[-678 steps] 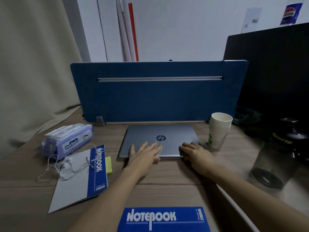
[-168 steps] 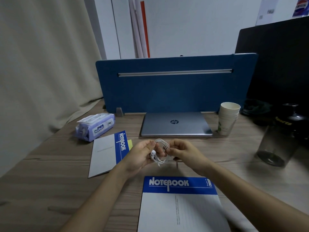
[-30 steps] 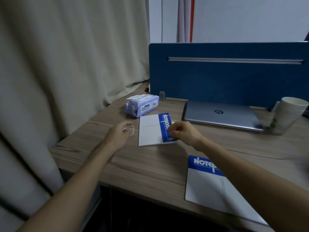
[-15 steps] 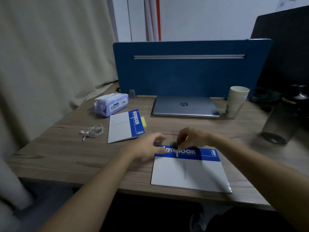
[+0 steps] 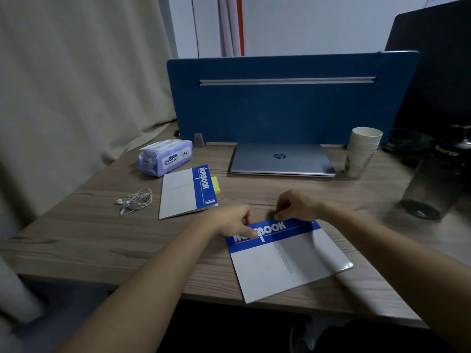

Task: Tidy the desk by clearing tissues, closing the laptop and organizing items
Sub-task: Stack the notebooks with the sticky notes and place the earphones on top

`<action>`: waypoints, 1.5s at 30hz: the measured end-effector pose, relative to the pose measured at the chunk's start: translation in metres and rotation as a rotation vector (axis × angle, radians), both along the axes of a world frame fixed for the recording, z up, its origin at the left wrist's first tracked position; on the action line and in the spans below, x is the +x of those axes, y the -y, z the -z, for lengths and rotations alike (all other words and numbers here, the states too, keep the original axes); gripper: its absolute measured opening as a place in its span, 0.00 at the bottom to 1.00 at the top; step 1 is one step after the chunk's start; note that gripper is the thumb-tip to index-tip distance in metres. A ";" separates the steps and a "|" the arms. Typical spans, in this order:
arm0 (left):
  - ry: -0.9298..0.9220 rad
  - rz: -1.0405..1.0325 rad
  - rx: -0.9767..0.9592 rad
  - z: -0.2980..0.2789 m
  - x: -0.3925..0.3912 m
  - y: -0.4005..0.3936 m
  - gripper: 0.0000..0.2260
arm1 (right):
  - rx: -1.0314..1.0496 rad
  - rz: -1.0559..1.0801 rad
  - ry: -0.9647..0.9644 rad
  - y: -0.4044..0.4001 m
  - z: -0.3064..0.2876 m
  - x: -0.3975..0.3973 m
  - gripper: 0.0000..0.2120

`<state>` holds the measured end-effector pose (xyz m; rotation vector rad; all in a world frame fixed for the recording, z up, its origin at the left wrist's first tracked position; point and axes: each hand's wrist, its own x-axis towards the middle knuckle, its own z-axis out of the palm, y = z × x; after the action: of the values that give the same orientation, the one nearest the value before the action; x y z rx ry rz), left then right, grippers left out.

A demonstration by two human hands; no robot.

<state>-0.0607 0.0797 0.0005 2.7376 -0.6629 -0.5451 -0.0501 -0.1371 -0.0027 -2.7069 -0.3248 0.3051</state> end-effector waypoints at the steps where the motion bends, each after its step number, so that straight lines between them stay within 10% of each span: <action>1: -0.001 0.002 0.008 -0.001 -0.001 -0.001 0.13 | -0.003 0.010 0.008 0.001 0.000 0.001 0.09; 21: -0.170 -0.086 -0.103 -0.005 -0.002 -0.045 0.01 | -0.037 -0.118 -0.067 -0.014 -0.008 0.007 0.08; 31: -0.043 -0.006 0.093 -0.006 -0.023 -0.026 0.39 | -0.021 -0.183 -0.058 -0.026 -0.008 0.004 0.14; 45: -0.054 0.014 0.209 -0.012 -0.029 -0.007 0.28 | 0.055 -0.225 -0.083 -0.019 -0.008 -0.006 0.17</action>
<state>-0.0898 0.0869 0.0128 2.8999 -0.6455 -0.7267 -0.0556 -0.1181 0.0052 -2.5974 -0.6065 0.4632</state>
